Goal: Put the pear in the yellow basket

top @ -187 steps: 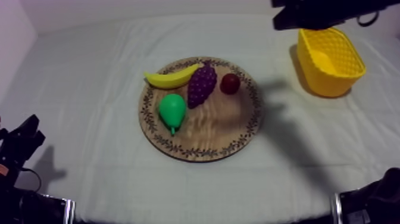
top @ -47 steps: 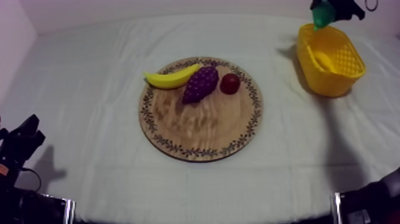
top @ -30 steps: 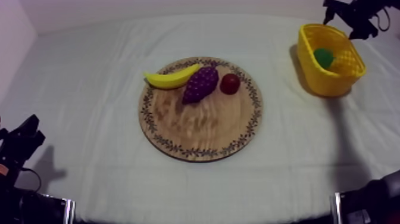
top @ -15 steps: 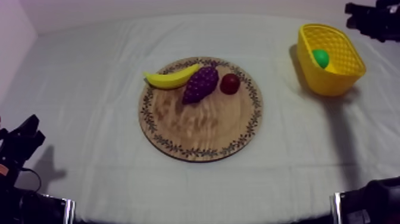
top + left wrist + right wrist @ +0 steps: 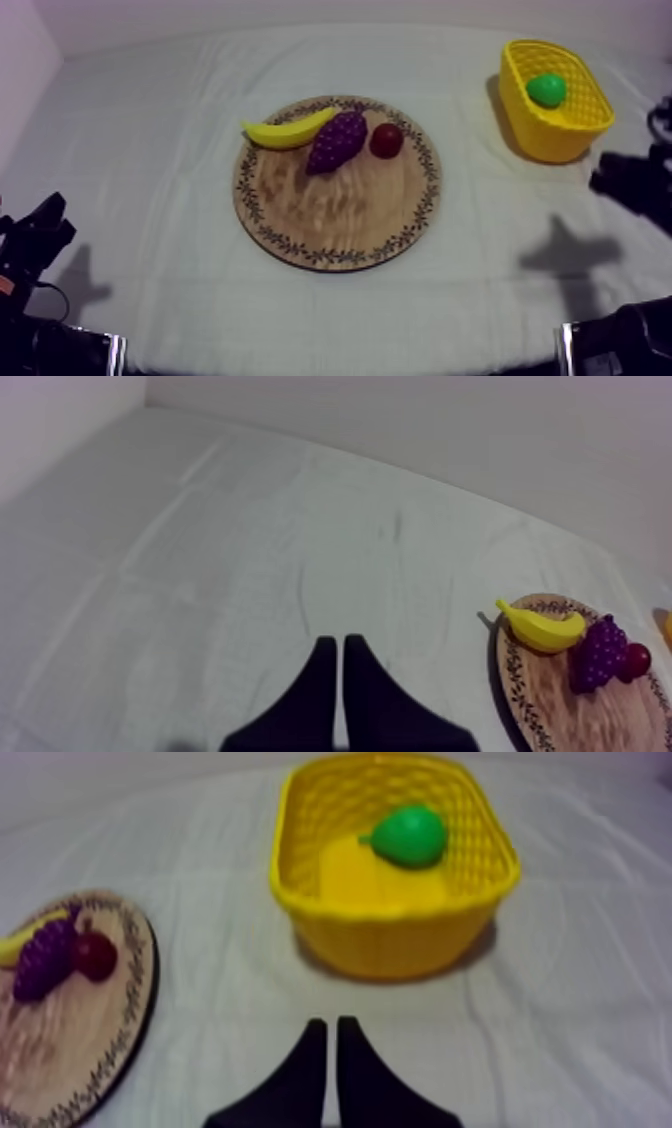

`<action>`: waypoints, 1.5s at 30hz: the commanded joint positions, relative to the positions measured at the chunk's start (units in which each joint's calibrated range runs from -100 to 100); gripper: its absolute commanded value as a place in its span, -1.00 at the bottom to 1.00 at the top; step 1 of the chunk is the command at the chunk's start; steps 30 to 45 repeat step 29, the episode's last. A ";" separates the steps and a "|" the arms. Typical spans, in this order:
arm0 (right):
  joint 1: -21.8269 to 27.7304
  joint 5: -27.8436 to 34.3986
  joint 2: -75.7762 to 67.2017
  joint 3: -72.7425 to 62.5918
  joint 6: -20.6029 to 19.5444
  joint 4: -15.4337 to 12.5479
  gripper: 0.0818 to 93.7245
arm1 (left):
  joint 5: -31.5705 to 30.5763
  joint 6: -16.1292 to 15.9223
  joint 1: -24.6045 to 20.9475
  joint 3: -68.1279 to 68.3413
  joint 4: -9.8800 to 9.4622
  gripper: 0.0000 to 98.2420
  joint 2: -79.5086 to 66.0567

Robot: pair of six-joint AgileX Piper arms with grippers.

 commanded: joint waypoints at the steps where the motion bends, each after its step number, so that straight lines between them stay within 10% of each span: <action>1: 0.13 1.58 -10.06 8.00 0.39 -0.17 -0.97 | 0.01 -0.01 0.00 -0.05 -0.01 -1.00 -0.02; 9: 0.42 9.64 -18.75 9.60 -0.52 0.31 -0.99 | 0.01 0.01 0.00 -0.05 -0.01 -1.00 -0.02; 45: 2.04 9.66 -26.89 9.87 6.18 0.37 -0.99 | 0.01 0.00 0.00 -0.05 -0.01 -1.00 -0.02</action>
